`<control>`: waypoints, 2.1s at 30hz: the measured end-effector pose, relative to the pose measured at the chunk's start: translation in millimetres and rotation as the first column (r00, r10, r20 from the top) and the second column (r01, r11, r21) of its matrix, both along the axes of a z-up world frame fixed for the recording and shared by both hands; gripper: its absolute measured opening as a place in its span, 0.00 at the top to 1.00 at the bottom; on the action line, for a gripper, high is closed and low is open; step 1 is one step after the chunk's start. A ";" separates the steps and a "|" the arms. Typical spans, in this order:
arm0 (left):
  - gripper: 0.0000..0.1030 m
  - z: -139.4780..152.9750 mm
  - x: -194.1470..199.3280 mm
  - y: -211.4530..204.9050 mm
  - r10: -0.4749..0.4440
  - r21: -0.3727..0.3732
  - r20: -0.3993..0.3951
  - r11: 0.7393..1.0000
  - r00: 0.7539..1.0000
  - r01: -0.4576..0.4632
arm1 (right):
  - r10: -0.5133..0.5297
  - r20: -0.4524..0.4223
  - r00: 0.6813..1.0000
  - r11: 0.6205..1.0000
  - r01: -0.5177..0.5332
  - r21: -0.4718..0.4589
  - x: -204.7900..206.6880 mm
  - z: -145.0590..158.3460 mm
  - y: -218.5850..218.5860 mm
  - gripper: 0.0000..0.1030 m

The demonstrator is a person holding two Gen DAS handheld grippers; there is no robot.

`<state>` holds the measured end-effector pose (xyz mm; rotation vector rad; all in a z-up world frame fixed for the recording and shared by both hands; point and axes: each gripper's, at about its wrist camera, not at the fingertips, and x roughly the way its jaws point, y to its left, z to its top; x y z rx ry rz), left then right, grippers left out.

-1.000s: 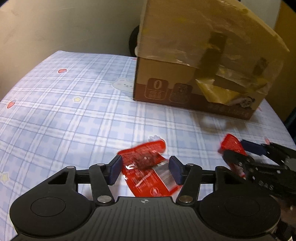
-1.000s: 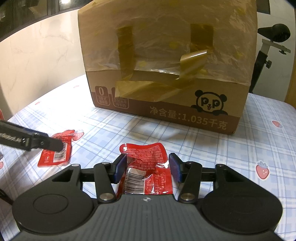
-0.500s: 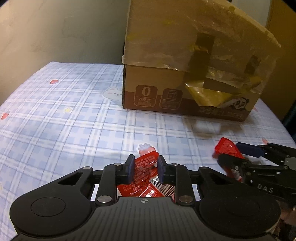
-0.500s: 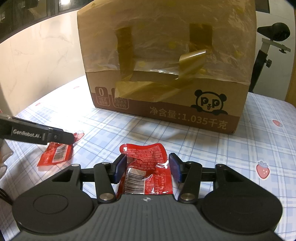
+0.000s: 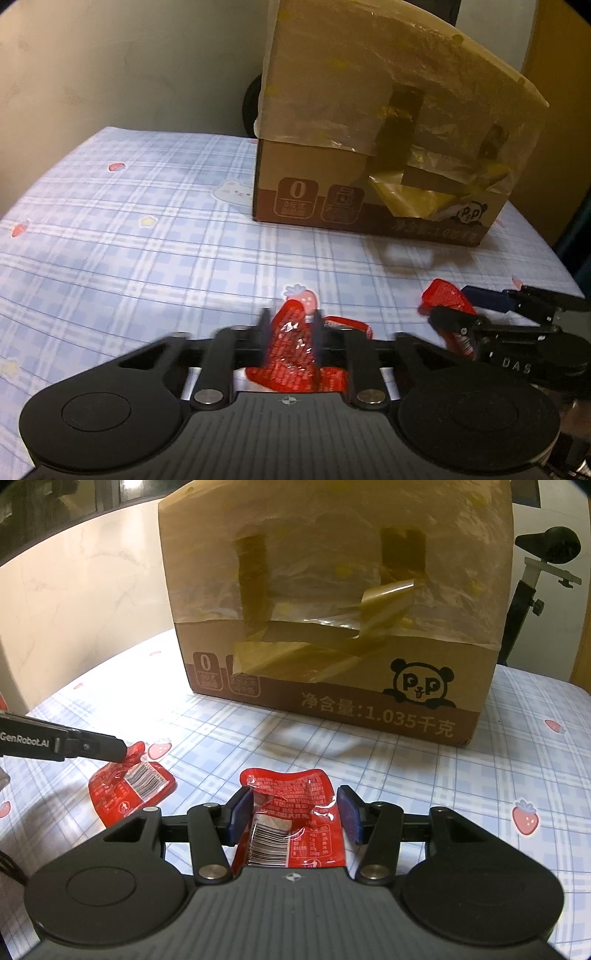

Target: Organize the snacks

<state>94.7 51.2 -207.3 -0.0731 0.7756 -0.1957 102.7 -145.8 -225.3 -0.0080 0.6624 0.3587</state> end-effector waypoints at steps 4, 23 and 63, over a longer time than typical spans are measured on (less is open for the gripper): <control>0.51 -2.9 -2.2 -1.2 -0.043 0.025 -0.011 0.999 0.999 0.043 | 0.000 0.000 1.000 1.000 0.000 0.000 0.5 -0.1 0.0 0.48; 0.31 -17.3 -6.8 -24.3 -0.130 0.152 0.008 0.980 0.991 0.127 | 0.003 -0.002 1.000 1.000 -0.003 0.004 1.3 -0.6 0.1 0.48; 0.79 118.9 6.8 -17.9 -0.163 0.040 0.347 0.986 0.924 0.159 | -0.013 0.262 0.965 0.991 -0.023 0.135 -3.5 102.1 -21.4 0.50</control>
